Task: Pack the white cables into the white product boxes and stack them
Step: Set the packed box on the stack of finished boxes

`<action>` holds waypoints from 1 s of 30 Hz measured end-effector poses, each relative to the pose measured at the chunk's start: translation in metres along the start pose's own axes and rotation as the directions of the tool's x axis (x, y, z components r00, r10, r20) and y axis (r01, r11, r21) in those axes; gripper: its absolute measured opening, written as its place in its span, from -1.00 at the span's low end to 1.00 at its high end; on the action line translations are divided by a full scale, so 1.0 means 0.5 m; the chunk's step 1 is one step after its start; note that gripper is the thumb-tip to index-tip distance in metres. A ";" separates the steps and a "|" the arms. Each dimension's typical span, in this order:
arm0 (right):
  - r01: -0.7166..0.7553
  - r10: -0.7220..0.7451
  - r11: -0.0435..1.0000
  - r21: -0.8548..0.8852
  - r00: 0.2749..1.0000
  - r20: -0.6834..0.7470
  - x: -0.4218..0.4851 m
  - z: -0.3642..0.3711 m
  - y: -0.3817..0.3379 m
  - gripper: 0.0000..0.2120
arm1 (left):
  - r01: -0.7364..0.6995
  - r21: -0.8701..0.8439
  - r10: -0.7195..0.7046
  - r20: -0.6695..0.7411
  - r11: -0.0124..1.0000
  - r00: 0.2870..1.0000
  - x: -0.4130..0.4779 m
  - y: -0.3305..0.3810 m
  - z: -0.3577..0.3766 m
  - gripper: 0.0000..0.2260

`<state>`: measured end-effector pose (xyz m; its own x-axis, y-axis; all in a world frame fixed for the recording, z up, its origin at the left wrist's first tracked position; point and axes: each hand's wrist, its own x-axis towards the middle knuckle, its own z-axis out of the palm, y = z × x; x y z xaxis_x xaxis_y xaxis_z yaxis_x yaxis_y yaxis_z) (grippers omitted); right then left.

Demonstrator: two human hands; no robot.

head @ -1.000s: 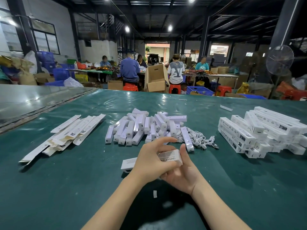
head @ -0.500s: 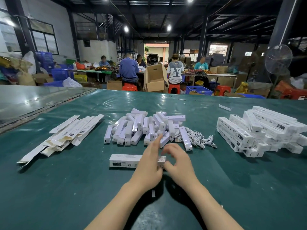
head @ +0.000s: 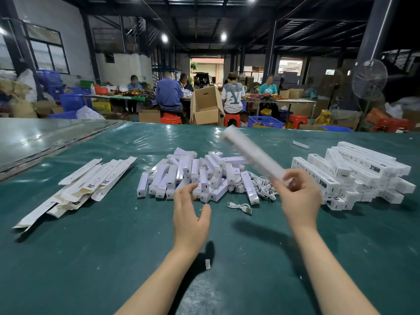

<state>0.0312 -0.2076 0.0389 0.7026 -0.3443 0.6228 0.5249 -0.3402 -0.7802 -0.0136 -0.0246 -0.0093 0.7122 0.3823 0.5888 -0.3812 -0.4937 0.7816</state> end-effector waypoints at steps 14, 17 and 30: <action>-0.502 0.421 0.723 -0.474 0.865 -0.275 0.202 -0.095 0.090 -0.63 | 0.088 0.051 -0.090 0.043 0.995 0.995 0.011 -0.016 0.010 -0.64; -0.450 0.360 0.781 -0.434 0.891 -0.276 0.167 -0.062 0.073 -0.55 | 0.096 0.055 -0.098 0.048 0.994 0.994 0.010 -0.015 0.008 -0.65; 0.221 0.270 0.719 -0.659 0.785 0.558 -0.107 0.113 0.047 -0.73 | 0.064 0.105 -0.076 0.116 0.992 0.990 0.008 -0.009 -0.003 -0.73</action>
<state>0.0331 -0.1475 -0.0162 0.9611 0.1257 0.2458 0.2158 -0.8976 -0.3844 -0.0098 -0.0198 -0.0100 0.8024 0.3258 0.4999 -0.2708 -0.5477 0.7916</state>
